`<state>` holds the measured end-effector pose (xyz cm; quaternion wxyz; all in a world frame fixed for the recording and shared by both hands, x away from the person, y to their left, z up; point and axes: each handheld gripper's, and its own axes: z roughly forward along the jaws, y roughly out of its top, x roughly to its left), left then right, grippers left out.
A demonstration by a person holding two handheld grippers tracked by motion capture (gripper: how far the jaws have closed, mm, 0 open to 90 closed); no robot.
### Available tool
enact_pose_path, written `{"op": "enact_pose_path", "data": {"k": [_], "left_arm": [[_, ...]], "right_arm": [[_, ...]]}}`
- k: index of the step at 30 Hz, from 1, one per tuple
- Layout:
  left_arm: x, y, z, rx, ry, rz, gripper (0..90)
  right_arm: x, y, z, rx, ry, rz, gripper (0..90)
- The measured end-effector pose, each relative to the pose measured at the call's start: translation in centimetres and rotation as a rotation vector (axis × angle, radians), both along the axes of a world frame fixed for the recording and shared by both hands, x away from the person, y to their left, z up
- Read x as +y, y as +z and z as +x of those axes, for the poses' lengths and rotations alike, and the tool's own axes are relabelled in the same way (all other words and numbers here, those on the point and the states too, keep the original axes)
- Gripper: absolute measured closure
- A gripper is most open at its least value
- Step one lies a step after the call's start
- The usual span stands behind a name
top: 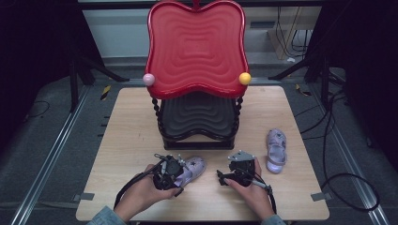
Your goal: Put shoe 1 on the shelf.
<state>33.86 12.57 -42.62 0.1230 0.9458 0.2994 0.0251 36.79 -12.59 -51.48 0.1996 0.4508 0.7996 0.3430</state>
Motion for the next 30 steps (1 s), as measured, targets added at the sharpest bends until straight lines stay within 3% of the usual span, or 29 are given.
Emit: {"op": "enact_pose_path", "data": {"k": [11, 30], "left_arm": [[-0.5, -1.7, 0.7, 0.039, 0.009, 0.0, 69.2], [-0.4, -2.3, 1.1, 0.055, 0.011, -0.003, 83.6]], "right_arm": [[0.0, 0.0, 0.0, -0.001, 0.0, 0.002, 3.3], [0.0, 0.0, 0.0, -0.001, 0.002, 0.001, 3.3]]}}
